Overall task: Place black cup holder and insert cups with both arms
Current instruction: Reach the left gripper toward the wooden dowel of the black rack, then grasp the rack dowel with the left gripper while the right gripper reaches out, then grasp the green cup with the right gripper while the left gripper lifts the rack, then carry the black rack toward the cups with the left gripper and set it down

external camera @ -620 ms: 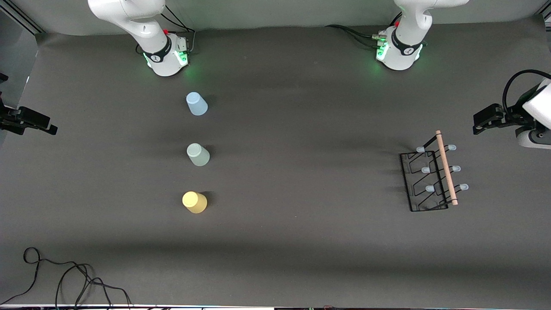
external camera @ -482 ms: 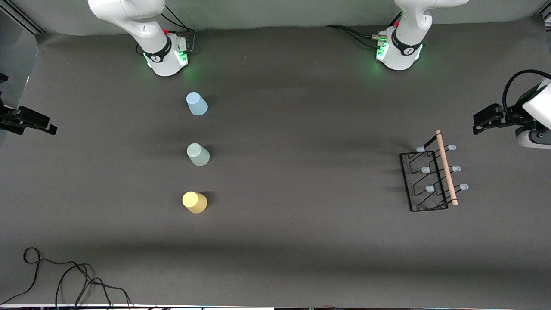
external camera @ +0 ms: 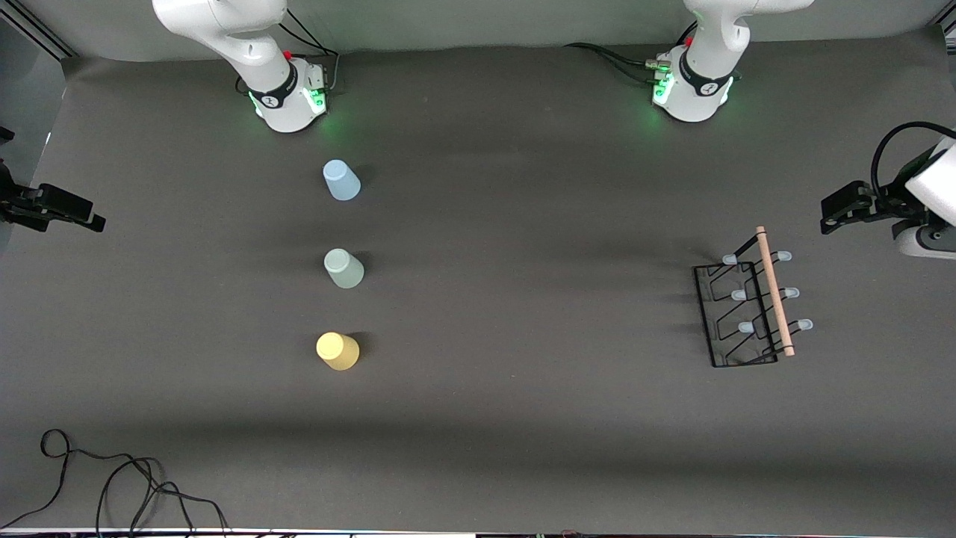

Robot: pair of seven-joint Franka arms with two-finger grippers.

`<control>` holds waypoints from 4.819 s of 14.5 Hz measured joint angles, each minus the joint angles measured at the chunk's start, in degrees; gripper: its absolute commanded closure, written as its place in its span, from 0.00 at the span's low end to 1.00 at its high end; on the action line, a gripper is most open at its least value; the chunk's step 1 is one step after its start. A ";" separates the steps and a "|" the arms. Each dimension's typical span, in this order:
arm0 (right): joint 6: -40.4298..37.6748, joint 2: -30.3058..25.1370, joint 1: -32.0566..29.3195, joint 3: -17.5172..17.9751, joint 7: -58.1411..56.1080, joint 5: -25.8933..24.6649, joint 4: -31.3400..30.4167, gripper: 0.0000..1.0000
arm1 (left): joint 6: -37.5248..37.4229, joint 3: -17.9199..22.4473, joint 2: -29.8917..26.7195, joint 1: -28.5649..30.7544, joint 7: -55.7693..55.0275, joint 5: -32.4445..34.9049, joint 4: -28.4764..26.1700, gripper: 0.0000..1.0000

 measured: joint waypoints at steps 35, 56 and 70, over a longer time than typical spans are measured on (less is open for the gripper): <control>55.99 7.94 27.07 0.91 38.22 0.05 -42.20 0.00 | 34.16 0.83 4.98 0.38 -2.57 0.01 -27.91 1.00; 64.16 15.46 30.59 0.98 38.64 0.84 -44.94 1.00 | 41.10 -0.53 16.36 -43.76 -70.24 6.43 -13.53 1.00; 38.81 1.22 30.57 -0.79 39.03 0.93 -33.76 1.00 | 51.37 -0.41 24.56 -49.36 -74.46 9.30 -9.20 1.00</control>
